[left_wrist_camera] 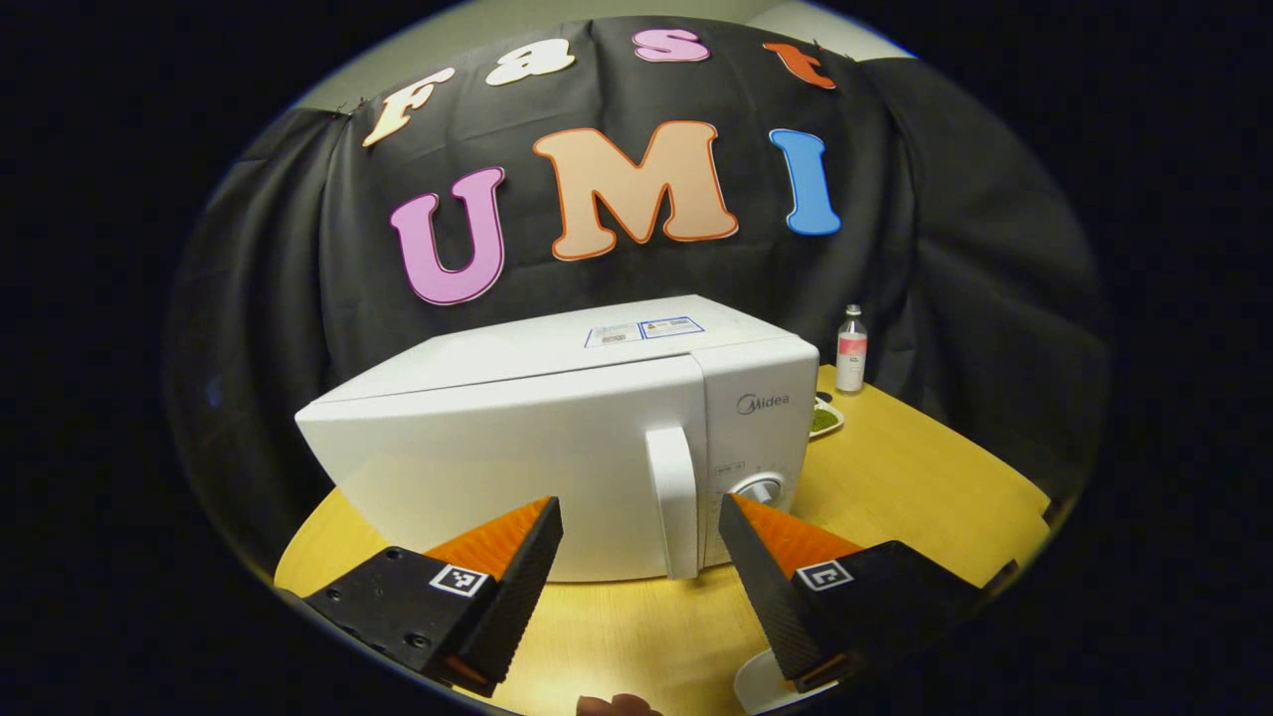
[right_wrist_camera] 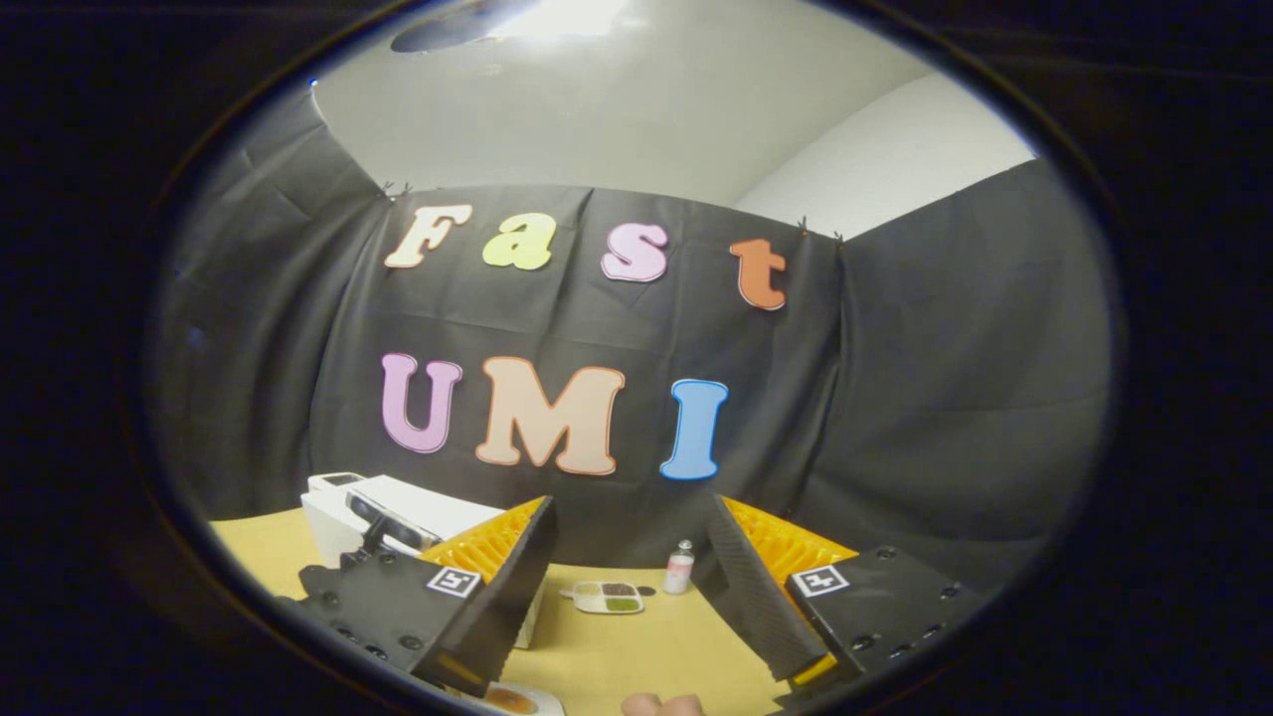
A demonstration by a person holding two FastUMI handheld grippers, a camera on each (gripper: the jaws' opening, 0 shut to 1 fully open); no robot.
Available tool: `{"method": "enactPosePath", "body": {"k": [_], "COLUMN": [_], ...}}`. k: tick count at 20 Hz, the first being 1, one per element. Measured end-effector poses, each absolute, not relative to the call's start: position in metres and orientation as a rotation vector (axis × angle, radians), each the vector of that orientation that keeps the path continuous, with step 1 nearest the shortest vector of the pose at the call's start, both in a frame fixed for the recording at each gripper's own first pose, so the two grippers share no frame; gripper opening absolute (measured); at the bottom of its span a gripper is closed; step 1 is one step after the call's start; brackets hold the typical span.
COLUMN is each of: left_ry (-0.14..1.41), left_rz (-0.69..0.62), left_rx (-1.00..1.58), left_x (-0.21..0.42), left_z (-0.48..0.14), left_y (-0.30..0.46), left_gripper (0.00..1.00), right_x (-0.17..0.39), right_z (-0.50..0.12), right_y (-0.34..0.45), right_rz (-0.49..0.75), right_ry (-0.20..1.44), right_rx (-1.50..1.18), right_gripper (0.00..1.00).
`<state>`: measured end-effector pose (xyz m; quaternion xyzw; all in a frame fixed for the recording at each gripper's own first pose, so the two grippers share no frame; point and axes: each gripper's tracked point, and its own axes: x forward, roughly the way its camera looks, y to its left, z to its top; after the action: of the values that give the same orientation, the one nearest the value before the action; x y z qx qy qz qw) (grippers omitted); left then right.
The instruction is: Open the microwave oven with the left hand, put the food in, and close the microwave oven.
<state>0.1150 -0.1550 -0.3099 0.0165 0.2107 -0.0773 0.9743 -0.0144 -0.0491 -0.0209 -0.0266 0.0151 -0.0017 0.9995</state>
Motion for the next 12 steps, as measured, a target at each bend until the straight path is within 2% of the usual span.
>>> {"method": "enactPosePath", "body": {"k": [3,7,10,12], "left_ry": [0.456,0.471,0.49,0.485], "left_rz": [-0.167,-0.165,-0.177,-0.169], "left_rx": [0.036,0.028,0.034,-0.009], "left_x": [0.127,0.131,0.132,0.131], "left_z": [-0.323,-0.331,-0.336,-0.333], "left_y": [-0.162,-0.167,-0.178,-0.177], "left_gripper": [0.96,0.89,0.27,0.22], "right_x": [-0.017,-0.021,-0.022,-0.024], "right_z": [-0.024,-0.032,-0.033,-0.032], "right_y": [-0.052,-0.057,-0.055,-0.055], "right_rz": [-0.005,-0.002,0.006,0.008], "right_ry": [0.044,0.066,0.077,0.074], "right_rx": [-0.074,-0.1,-0.104,-0.11], "right_gripper": [0.96,0.96,0.97,0.96]}}
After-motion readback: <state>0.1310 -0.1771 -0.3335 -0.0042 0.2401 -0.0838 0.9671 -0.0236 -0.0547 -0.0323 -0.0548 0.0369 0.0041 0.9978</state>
